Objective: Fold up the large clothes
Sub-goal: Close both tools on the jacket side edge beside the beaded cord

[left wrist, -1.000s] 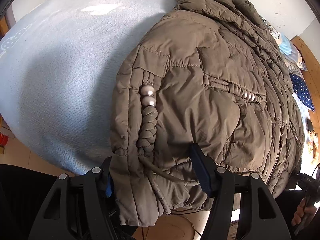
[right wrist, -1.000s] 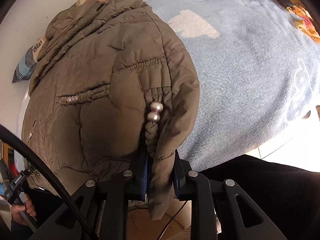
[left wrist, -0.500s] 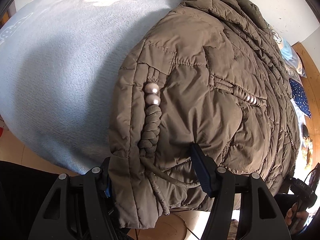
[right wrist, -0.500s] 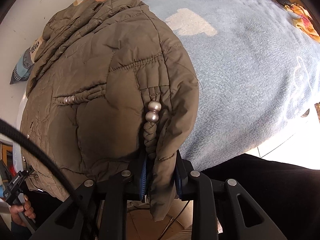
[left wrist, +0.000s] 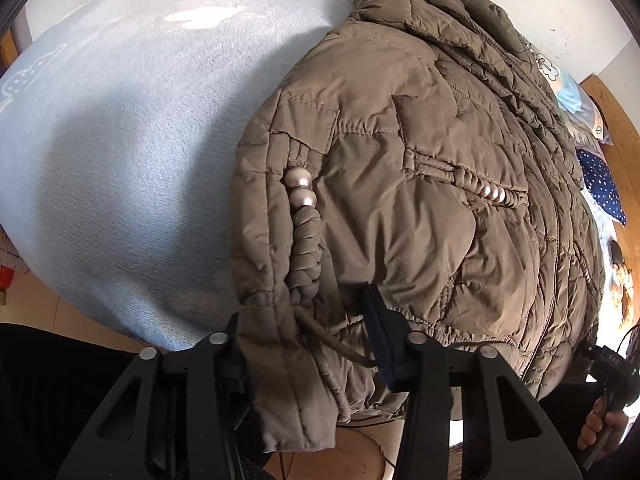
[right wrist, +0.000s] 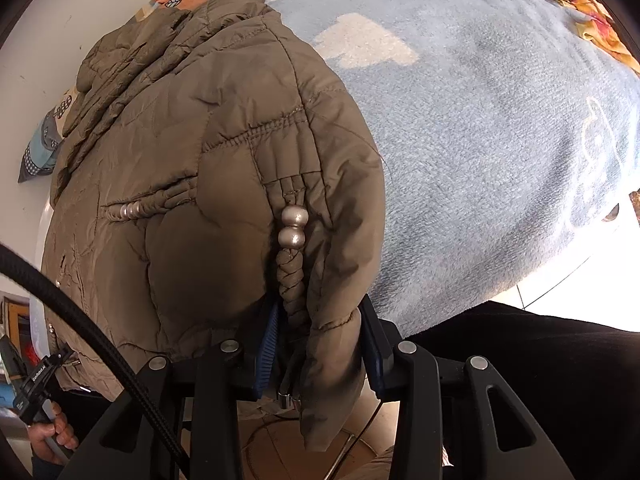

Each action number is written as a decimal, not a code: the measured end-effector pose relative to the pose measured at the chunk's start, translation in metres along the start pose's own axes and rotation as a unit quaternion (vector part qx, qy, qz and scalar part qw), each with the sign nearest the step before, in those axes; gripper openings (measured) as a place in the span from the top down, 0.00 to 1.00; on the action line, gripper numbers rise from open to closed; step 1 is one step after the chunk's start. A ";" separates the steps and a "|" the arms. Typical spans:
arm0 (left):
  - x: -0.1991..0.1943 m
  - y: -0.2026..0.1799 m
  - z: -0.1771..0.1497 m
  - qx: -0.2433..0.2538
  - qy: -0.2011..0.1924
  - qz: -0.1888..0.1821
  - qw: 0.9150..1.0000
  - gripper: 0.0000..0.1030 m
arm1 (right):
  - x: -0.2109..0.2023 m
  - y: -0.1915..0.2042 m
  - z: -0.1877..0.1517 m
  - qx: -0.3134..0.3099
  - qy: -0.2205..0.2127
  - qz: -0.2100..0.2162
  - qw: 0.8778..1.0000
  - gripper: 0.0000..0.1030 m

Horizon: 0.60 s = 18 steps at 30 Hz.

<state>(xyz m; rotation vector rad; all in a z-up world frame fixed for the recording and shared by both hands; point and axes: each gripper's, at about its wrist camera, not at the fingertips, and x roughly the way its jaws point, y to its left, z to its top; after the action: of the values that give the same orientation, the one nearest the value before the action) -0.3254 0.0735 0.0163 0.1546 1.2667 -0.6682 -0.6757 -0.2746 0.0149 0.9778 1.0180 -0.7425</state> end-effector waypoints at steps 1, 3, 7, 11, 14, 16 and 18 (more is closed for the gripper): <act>-0.002 -0.001 0.000 0.001 -0.004 0.000 1.000 0.66 | 0.001 0.002 0.000 -0.006 0.001 -0.005 1.000 0.60; -0.004 -0.003 -0.001 0.003 -0.008 0.001 1.000 0.70 | 0.001 0.008 0.000 -0.016 -0.001 -0.013 1.000 0.61; -0.004 -0.005 -0.001 0.003 -0.008 0.002 1.000 0.70 | 0.001 0.016 -0.001 -0.020 -0.008 -0.015 1.000 0.65; -0.003 -0.005 -0.001 0.004 -0.009 0.002 1.000 0.70 | -0.001 0.008 -0.004 0.005 -0.012 0.009 1.000 0.71; -0.003 -0.006 0.000 0.006 -0.011 0.000 1.000 0.72 | -0.002 0.006 -0.005 0.010 -0.014 0.016 1.000 0.72; -0.004 -0.007 0.001 0.008 -0.013 -0.001 1.000 0.75 | -0.002 0.006 -0.005 0.015 -0.014 0.021 1.000 0.72; -0.004 -0.008 0.002 0.008 -0.016 -0.004 1.000 0.78 | -0.004 0.006 -0.002 0.010 -0.013 0.021 1.000 0.75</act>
<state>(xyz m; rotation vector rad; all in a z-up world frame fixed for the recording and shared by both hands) -0.3283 0.0679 0.0228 0.1516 1.2322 -0.6857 -0.6728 -0.2700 0.0195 1.0019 0.9666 -0.7307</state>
